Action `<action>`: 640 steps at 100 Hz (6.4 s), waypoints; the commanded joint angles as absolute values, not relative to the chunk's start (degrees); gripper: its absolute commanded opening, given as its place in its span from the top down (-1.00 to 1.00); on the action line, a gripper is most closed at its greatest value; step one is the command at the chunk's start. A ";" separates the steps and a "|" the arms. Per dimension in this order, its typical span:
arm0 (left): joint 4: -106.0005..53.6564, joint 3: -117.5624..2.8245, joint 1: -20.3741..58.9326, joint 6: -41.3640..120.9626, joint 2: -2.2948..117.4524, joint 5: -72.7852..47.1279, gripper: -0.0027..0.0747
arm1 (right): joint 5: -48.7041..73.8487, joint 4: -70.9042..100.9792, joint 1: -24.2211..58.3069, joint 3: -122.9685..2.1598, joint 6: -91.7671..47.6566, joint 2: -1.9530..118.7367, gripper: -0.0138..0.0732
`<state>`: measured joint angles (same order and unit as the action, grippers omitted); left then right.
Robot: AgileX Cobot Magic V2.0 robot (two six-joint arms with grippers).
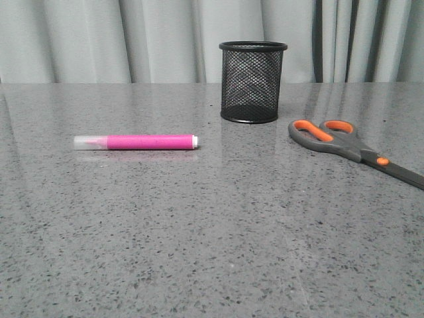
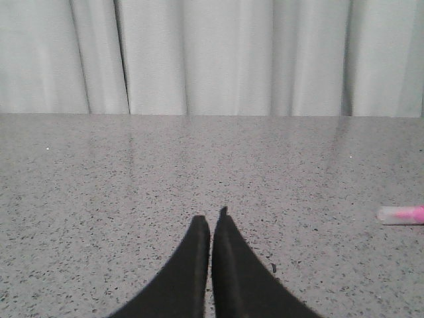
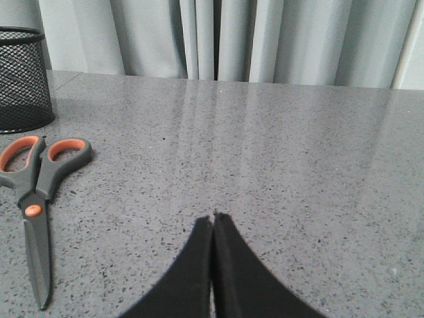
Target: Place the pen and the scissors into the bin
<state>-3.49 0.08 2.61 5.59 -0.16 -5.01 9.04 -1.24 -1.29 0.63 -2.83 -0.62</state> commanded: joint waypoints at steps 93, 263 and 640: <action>-4.04 2.69 2.95 5.21 -2.10 -0.78 0.98 | 3.91 -2.05 -1.58 1.38 -2.89 -1.76 0.86; -28.03 -33.11 2.95 18.87 34.17 -31.22 0.98 | 29.94 20.48 -1.47 -34.29 -12.70 41.92 0.81; -46.68 -81.03 18.44 87.44 100.27 -62.01 0.98 | 32.40 20.68 0.00 -38.08 -17.41 44.94 -0.19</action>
